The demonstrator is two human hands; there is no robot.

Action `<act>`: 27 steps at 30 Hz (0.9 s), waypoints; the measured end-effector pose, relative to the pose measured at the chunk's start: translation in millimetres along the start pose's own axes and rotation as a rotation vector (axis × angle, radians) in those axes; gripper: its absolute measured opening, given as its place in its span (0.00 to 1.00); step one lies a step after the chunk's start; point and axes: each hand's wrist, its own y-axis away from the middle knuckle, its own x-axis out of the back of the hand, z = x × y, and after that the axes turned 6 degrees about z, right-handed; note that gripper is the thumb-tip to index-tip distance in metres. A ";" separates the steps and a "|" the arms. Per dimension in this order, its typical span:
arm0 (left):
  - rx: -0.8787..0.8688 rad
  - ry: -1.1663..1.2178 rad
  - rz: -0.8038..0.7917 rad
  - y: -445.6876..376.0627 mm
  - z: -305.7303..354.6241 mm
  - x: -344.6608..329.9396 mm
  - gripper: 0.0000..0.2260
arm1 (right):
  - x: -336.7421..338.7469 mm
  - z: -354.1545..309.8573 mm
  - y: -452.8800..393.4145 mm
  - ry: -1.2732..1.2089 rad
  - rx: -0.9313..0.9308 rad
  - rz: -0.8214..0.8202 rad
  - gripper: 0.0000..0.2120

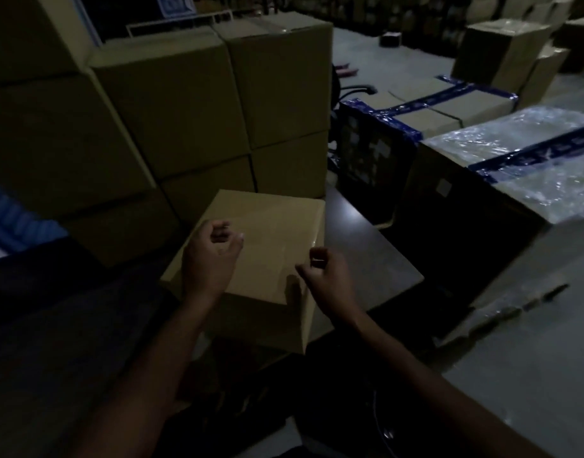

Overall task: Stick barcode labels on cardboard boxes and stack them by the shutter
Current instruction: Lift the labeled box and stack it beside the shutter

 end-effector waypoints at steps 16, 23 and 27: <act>0.312 0.043 -0.270 -19.2 -60.1 66.3 0.27 | -34.7 -21.0 37.4 0.021 0.039 0.178 0.16; 0.111 0.381 -0.083 -20.6 -4.8 107.1 0.24 | -6.1 -108.1 50.5 -0.189 0.208 0.414 0.15; -0.086 0.586 0.076 -28.9 34.8 135.6 0.36 | 2.7 -166.5 57.4 -0.400 0.303 0.508 0.20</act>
